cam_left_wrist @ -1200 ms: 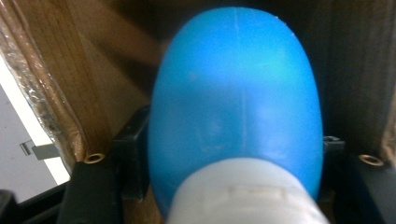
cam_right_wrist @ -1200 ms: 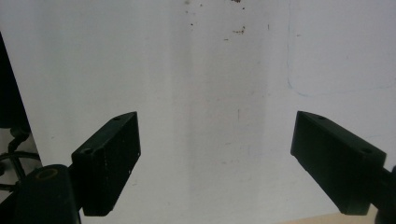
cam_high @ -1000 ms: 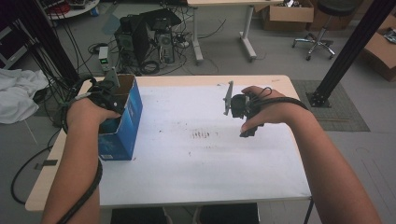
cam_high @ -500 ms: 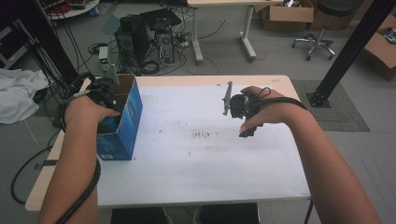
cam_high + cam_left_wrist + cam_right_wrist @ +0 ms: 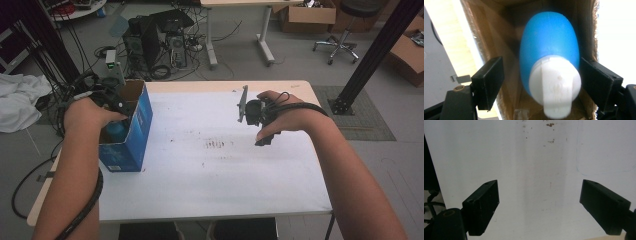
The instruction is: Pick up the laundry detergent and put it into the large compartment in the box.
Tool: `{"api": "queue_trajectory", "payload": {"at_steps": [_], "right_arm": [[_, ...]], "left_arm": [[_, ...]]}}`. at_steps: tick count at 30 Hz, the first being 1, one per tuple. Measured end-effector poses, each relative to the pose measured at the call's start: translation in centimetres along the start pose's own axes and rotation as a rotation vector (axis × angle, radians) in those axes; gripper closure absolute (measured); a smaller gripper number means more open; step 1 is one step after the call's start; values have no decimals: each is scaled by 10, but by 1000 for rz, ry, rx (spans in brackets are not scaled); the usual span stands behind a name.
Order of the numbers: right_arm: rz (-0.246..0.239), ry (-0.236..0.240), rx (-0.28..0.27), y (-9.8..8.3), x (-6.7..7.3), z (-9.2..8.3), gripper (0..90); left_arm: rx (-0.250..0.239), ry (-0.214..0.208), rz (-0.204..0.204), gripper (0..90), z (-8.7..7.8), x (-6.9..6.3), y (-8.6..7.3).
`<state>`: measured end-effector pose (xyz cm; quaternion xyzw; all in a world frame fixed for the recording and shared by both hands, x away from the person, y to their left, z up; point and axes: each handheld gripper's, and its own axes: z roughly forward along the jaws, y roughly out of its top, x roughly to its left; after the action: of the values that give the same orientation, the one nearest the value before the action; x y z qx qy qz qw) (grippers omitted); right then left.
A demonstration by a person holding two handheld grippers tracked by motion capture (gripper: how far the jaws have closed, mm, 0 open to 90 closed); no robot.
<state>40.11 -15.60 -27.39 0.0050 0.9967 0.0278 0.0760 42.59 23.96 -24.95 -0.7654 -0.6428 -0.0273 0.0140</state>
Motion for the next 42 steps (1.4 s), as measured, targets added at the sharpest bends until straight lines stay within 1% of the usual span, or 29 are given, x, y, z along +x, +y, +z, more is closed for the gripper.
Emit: {"api": "queue_trajectory", "payload": {"at_steps": [2,3,4,6,7,11,12,13,14,15,17,19,24,33,34,38,42], "right_arm": [[-2,-1,2,1,0,0,158],[-4,-1,0,1,0,0,158],[-4,0,1,1,0,0,158],[-5,-1,1,1,0,0,158],[-4,-1,2,1,1,-1,158],[-6,-3,6,1,1,-2,158],[-5,-3,7,1,1,-3,158],[-7,-4,5,1,1,-3,158],[-7,-4,5,1,1,-3,158],[-5,-5,6,1,2,-3,158],[-4,-6,3,1,2,-4,158],[-2,-7,3,1,2,-4,158],[-5,-7,14,1,3,-3,158],[-3,-12,8,1,4,-6,158],[-5,-11,9,1,4,-7,158],[-5,-12,10,1,5,-8,158],[-3,-12,11,1,5,-8,158]], "left_arm": [[-6,8,-4,210,-3,-1,-1],[-4,12,4,203,-5,-1,-1],[-15,21,8,200,-9,-1,-2],[-16,26,9,195,-10,-1,-3],[-13,31,8,171,-12,-2,-3],[-20,25,13,155,-17,-3,-4],[-28,28,22,154,-20,-4,-4],[-26,31,25,150,-21,-4,-4],[-26,31,25,138,-21,-4,-4],[-23,44,27,120,-23,-5,-5],[-22,50,28,87,-24,-5,-5],[-26,48,40,75,-26,-6,-6],[-37,53,44,67,-29,-6,-8],[-43,71,60,28,-34,-10,-10],[-47,71,68,22,-36,-12,-10],[-46,79,76,3,-37,-15,-11],[-56,84,94,2,-40,-18,-13]]}}
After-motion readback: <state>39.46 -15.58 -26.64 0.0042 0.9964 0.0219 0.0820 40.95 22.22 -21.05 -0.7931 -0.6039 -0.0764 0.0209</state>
